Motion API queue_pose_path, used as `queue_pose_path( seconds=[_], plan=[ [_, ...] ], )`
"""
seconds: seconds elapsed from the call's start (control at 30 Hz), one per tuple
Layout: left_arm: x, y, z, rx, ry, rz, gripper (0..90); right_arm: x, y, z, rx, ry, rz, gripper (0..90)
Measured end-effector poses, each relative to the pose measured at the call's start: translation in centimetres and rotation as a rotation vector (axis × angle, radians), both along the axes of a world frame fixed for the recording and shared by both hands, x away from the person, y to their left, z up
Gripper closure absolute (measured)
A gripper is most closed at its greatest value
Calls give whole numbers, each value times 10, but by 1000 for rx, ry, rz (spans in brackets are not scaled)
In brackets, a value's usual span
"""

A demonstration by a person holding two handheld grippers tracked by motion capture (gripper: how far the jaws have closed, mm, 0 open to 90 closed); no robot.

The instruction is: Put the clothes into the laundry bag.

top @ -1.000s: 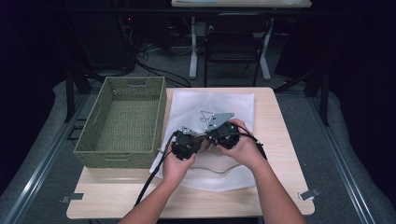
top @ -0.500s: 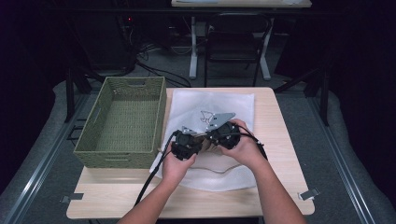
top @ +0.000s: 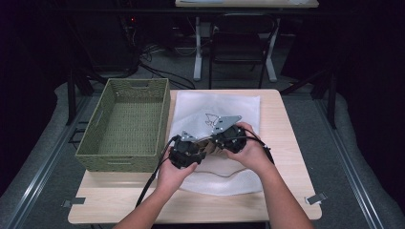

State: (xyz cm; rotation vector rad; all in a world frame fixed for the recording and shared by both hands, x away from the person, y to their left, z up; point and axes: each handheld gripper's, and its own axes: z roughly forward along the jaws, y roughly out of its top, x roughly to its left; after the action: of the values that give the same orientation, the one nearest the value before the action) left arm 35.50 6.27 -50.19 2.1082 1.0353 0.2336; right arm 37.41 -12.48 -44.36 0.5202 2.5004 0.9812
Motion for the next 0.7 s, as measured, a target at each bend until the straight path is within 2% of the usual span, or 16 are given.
queue_pose_path(
  seconds=[0.17,0.37,0.5,0.7],
  plan=[
    [-11,13,6,23,-14,-28,606,0,-1,0,3,-1,-1,879],
    [-22,27,13,21,-31,-41,593,0,-1,0,1,-2,-5,878],
    [-26,33,10,40,-30,-37,592,0,-1,0,0,-3,-3,878],
    [-28,40,-1,46,-6,-29,589,-1,-1,-2,-6,0,-4,878]
  ],
)
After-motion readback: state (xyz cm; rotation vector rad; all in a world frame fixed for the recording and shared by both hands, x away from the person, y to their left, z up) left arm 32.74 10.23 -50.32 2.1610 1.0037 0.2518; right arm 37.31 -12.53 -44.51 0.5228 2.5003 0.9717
